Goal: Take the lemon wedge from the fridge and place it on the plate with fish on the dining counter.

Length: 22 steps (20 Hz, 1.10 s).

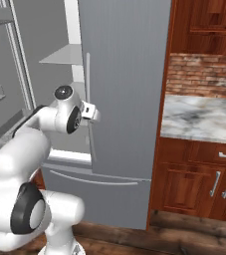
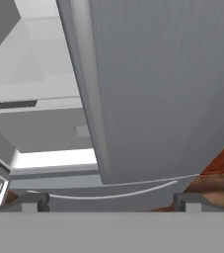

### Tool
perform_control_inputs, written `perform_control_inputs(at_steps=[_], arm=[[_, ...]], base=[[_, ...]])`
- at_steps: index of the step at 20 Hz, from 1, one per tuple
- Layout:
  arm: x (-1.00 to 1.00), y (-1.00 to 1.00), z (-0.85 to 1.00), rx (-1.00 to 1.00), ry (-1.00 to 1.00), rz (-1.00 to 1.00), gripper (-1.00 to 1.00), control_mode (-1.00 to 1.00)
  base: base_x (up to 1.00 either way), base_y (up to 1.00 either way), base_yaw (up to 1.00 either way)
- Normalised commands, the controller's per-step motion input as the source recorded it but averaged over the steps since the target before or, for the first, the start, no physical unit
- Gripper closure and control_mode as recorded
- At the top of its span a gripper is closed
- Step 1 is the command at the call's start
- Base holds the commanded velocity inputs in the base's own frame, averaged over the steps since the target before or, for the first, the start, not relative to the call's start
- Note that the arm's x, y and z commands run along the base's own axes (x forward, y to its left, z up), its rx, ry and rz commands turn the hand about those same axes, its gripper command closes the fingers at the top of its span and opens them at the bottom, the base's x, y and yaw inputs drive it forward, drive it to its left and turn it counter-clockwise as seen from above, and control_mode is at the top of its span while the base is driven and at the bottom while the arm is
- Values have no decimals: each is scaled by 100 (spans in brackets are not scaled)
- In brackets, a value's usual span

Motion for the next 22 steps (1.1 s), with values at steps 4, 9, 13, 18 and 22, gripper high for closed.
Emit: perform_control_inputs(at_steps=[4, 9, 13, 18, 22], arm=[[42, 11, -3, 0, 0, 0, -100, -100], [45, 9, -21, 0, -3, 0, -100, -100], [56, 8, 0, 0, -1, 0, -100, -100], [64, 0, -10, 0, -3, 0, -100, -100], [60, 0, -15, 0, -1, 0, -100, -100]], base=[[0, 0, 0], [0, 0, 0], [0, 0, 0], [0, 0, 0], [0, 0, 0]])
